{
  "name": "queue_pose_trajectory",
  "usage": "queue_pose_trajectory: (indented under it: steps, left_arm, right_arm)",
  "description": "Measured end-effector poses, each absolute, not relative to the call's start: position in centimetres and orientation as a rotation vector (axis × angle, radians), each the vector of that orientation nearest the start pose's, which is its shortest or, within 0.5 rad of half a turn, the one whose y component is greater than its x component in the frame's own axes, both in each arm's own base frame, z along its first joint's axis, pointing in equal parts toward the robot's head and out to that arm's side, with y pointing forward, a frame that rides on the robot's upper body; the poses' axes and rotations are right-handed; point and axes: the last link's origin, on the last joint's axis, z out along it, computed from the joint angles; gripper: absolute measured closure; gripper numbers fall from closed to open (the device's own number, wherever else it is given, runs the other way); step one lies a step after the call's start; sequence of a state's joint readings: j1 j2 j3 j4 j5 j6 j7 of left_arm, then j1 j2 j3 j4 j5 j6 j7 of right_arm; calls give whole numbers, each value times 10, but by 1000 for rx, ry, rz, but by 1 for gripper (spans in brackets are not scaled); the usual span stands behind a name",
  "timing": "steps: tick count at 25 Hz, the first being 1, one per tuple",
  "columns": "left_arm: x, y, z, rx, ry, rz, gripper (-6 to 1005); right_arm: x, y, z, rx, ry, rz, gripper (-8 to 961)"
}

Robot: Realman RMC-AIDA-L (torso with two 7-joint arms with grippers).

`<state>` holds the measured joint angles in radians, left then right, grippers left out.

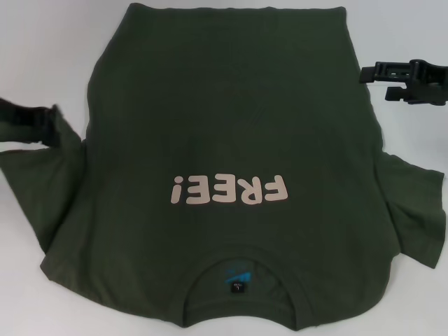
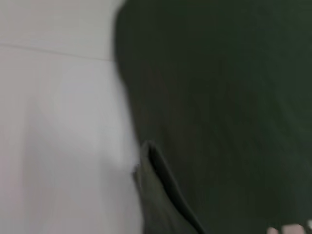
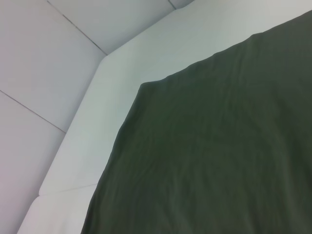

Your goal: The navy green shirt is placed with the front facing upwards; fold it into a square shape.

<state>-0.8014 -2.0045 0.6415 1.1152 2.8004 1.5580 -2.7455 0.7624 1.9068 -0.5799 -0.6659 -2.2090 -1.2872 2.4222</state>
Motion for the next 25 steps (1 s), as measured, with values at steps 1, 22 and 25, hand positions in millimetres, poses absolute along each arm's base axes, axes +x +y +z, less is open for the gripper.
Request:
queue_pose_trajectory:
  steps: [1, 22, 25]
  left_arm:
    - [-229, 412, 108, -1995, -1611, 43, 999]
    - [-196, 419, 34, -2278, -1600, 42, 986]
    - [-203, 413, 45, -2334, -1512, -56, 981]
  right_arm:
    - [249, 434, 88, -2093, 1616, 642, 12]
    - [252, 434, 88, -2090, 1608, 630, 12]
    - [252, 435, 90, -2103, 1584, 616, 12]
